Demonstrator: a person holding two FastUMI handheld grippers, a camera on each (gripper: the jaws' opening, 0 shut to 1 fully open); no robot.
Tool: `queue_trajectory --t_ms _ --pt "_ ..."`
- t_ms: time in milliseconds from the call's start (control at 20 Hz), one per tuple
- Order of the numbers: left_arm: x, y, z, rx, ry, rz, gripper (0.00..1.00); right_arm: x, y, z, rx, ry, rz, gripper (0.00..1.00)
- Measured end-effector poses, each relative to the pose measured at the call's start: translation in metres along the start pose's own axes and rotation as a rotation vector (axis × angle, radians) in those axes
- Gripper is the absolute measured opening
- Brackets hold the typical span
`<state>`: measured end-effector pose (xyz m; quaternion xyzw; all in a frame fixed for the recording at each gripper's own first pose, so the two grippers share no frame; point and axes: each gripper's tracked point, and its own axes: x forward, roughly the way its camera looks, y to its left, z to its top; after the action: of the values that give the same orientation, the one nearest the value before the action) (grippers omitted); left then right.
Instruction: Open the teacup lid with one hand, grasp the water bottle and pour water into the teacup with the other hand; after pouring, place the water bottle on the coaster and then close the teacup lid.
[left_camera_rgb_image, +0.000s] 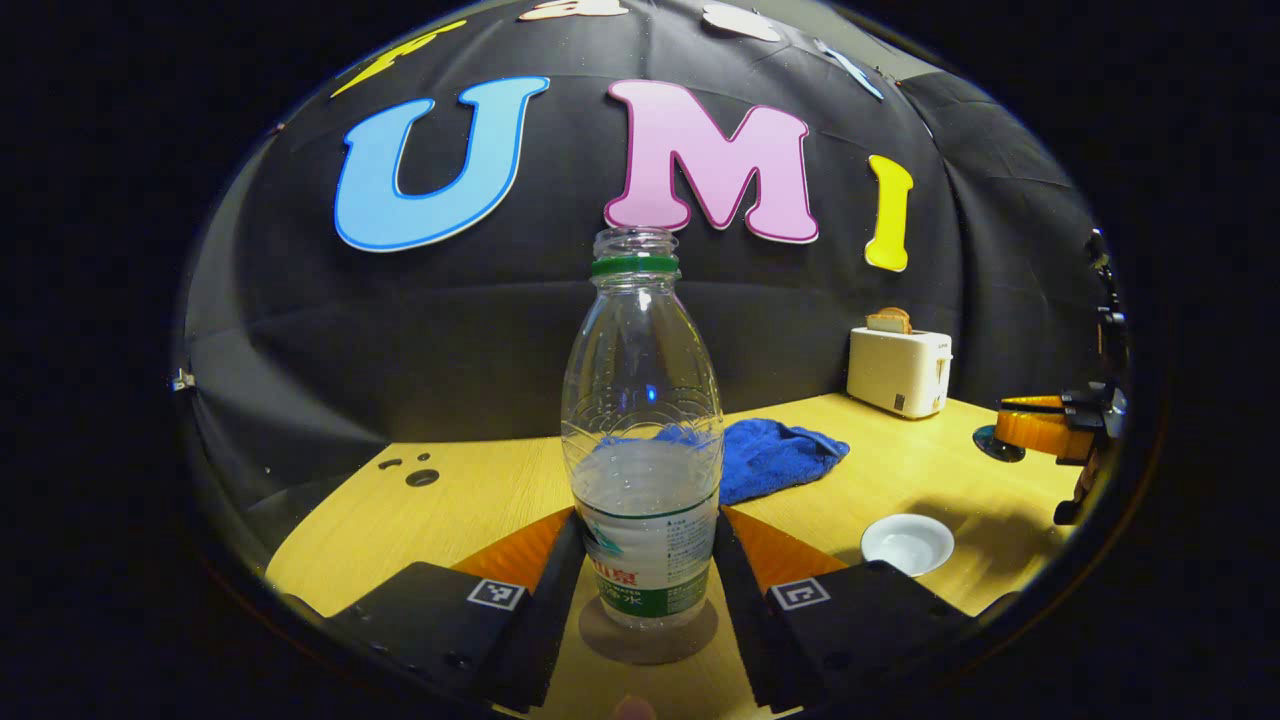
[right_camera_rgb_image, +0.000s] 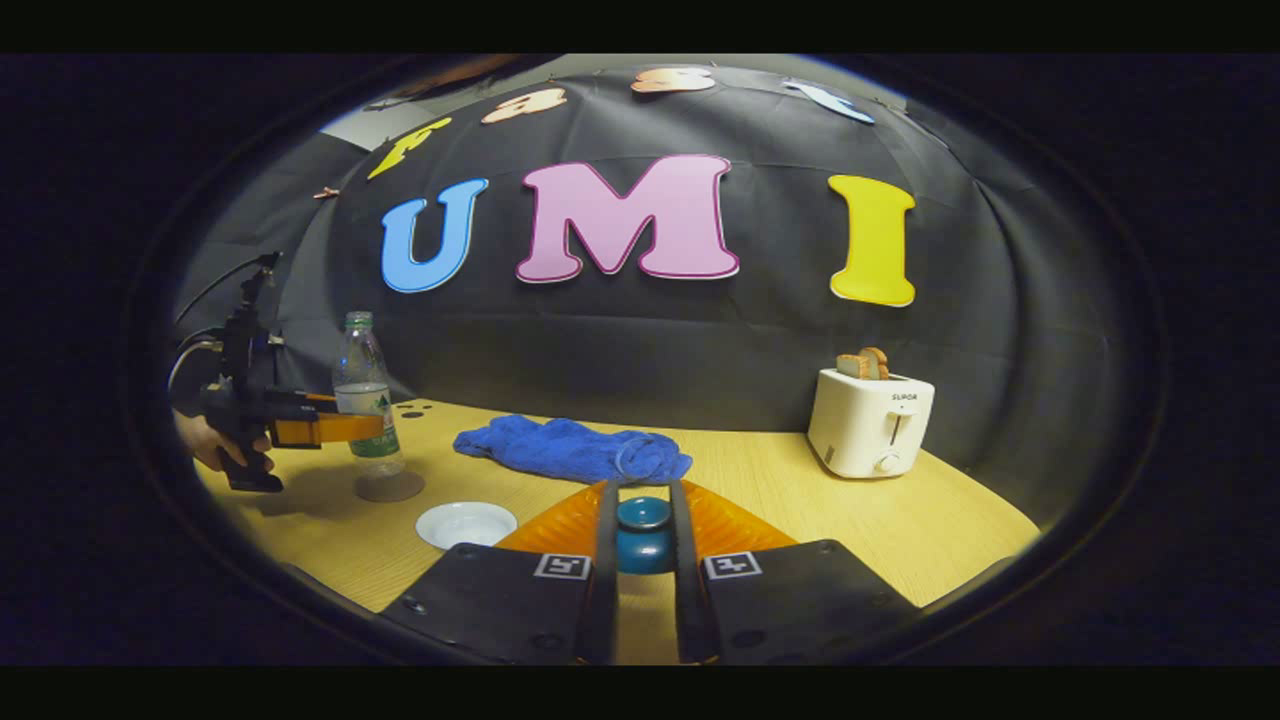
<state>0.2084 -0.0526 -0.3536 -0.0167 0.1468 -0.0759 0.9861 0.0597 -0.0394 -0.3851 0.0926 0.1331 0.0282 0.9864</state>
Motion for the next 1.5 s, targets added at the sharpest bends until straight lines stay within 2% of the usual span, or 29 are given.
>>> queue_trajectory --t_ms 200,250,350,400,450,500,550,650,700,950,1150,1200,1250,1350,1400,1450,1500 --pt "-0.005 0.007 -0.018 -0.032 0.023 0.003 0.75 0.003 0.000 -0.001 -0.005 0.008 0.002 0.27" --pt "-0.003 0.008 -0.022 -0.035 0.031 0.004 0.76 0.003 0.001 -0.002 -0.004 0.010 0.003 0.22" --pt "-0.002 0.011 -0.023 -0.043 0.027 0.009 0.78 0.004 0.001 -0.003 -0.003 0.012 0.004 0.22" --pt "-0.002 0.010 -0.022 -0.047 0.025 0.007 0.78 0.004 0.002 -0.003 -0.003 0.012 0.004 0.31" --pt "-0.002 0.010 -0.023 -0.053 0.025 0.004 0.80 0.005 0.002 -0.003 -0.002 0.013 0.006 0.22" --pt "-0.002 0.009 -0.024 -0.059 0.027 0.002 0.80 0.005 0.003 -0.004 -0.002 0.014 0.006 0.27" --pt "-0.002 0.008 -0.026 -0.065 0.031 0.000 0.81 0.005 0.004 -0.003 -0.002 0.014 0.007 0.27" --pt "-0.004 0.009 -0.026 -0.070 0.027 0.006 0.92 0.006 0.004 -0.002 -0.003 0.012 0.009 0.26" --pt "-0.005 0.009 -0.025 -0.072 0.022 0.006 0.93 0.006 0.005 -0.002 -0.003 0.014 0.009 0.26" --pt "-0.010 0.006 -0.028 -0.065 0.041 -0.010 0.94 0.007 0.010 0.004 0.011 0.003 0.019 0.27" --pt "-0.021 0.006 -0.046 -0.039 0.094 -0.018 0.94 0.011 0.031 0.014 0.037 -0.017 0.058 0.27" --pt "-0.027 0.007 -0.050 -0.032 0.106 -0.015 0.94 0.012 0.038 0.016 0.043 -0.023 0.072 0.22" --pt "-0.032 0.009 -0.052 -0.026 0.112 -0.012 0.94 0.013 0.046 0.018 0.046 -0.025 0.087 0.27" --pt "-0.045 0.010 -0.056 -0.019 0.121 -0.004 0.94 0.015 0.062 0.018 0.052 -0.025 0.120 0.27" --pt "-0.052 0.010 -0.057 -0.017 0.124 -0.002 0.94 0.016 0.071 0.017 0.056 -0.023 0.137 0.22" --pt "-0.060 0.011 -0.058 -0.015 0.125 0.006 0.94 0.018 0.079 0.015 0.060 -0.018 0.152 0.27" --pt "-0.068 0.012 -0.057 -0.016 0.124 0.015 0.94 0.019 0.086 0.012 0.064 -0.013 0.165 0.27"
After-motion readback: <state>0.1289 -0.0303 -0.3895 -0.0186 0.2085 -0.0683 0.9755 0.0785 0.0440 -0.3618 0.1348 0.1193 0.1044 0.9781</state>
